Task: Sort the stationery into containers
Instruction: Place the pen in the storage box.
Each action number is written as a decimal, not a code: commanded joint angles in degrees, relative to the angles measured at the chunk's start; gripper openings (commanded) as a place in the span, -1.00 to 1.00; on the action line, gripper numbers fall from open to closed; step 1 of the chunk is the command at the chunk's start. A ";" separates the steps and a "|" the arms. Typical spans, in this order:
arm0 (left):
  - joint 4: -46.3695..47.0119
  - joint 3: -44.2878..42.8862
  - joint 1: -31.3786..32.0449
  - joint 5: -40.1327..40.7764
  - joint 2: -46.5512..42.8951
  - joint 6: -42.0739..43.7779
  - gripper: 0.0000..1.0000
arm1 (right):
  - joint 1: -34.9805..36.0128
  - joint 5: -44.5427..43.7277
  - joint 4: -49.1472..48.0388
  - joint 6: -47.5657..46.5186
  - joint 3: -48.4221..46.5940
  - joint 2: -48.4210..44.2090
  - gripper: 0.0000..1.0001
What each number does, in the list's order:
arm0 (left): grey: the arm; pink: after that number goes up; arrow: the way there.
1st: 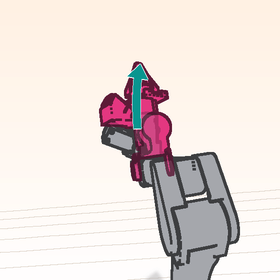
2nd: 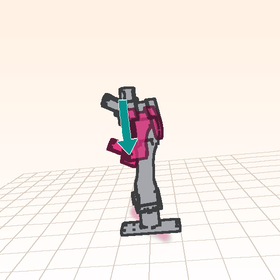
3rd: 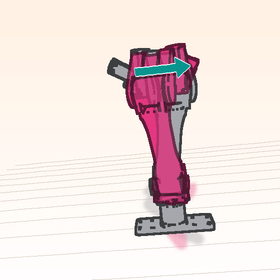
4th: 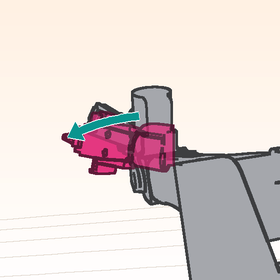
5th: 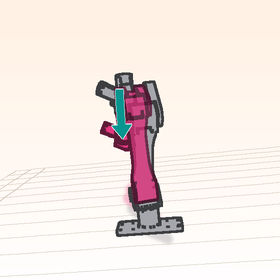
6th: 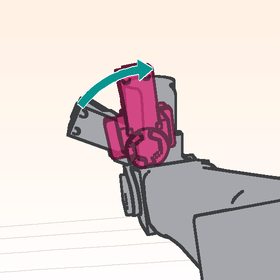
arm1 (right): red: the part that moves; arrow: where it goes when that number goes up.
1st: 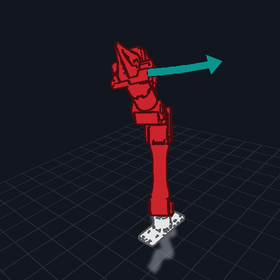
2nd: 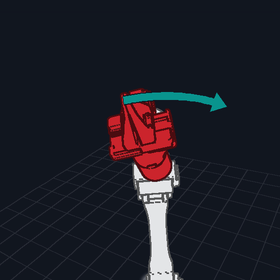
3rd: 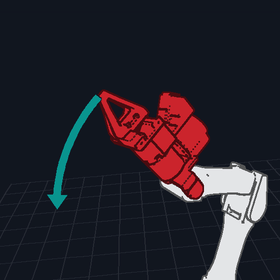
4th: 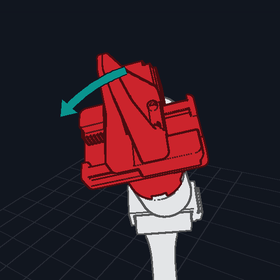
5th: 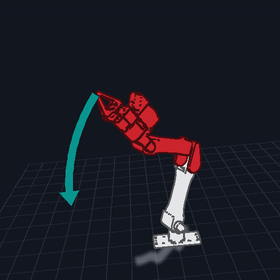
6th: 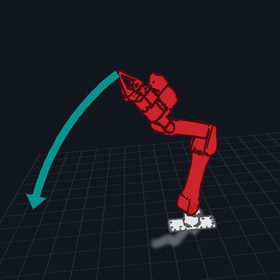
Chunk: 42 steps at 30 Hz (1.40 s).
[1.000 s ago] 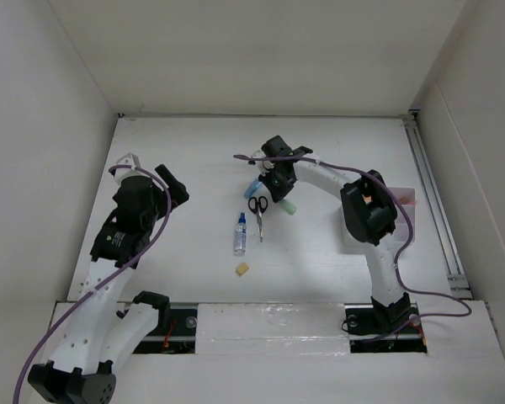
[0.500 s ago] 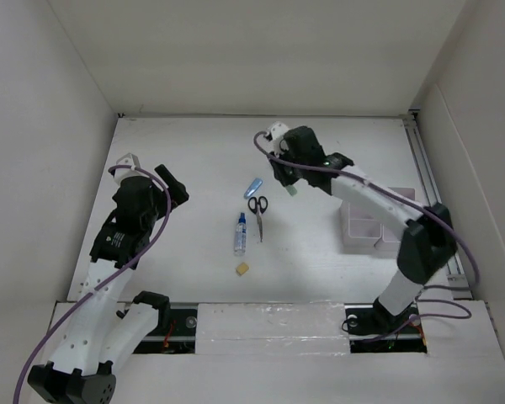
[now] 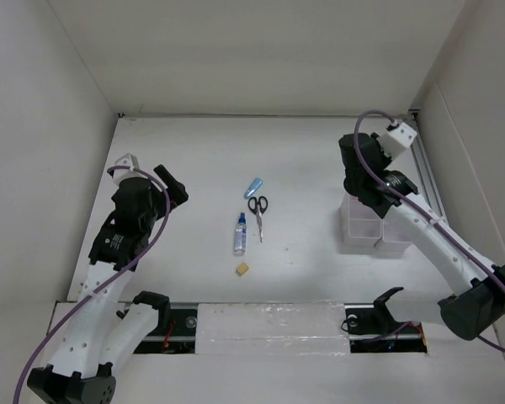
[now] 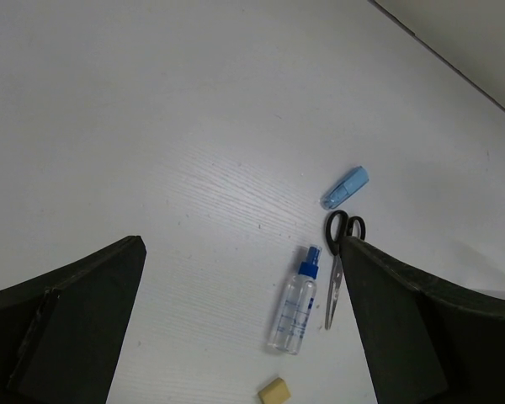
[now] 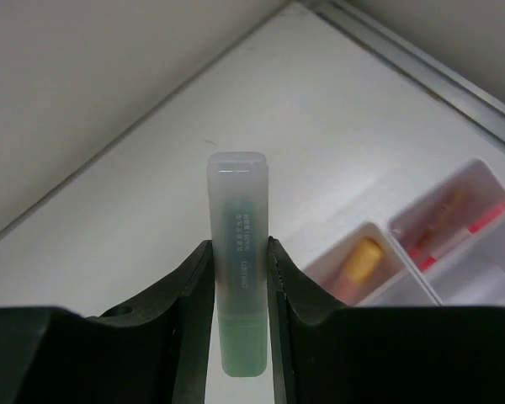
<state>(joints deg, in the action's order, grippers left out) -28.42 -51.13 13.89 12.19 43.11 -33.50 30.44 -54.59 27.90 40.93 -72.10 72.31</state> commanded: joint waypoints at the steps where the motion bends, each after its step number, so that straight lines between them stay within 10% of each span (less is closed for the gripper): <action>1: 1.88 -0.46 0.26 -0.14 -1.10 0.54 1.00 | -0.28 -14.48 12.41 20.56 2.30 -4.72 -1.00; 42: 2.41 -0.46 0.26 -1.73 -1.63 1.06 1.00 | -7.58 -18.10 22.10 33.68 -2.86 15.31 -1.00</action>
<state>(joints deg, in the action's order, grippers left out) -28.08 -51.13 13.89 10.81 42.22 -33.30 21.91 -69.63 46.54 70.83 -71.44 86.02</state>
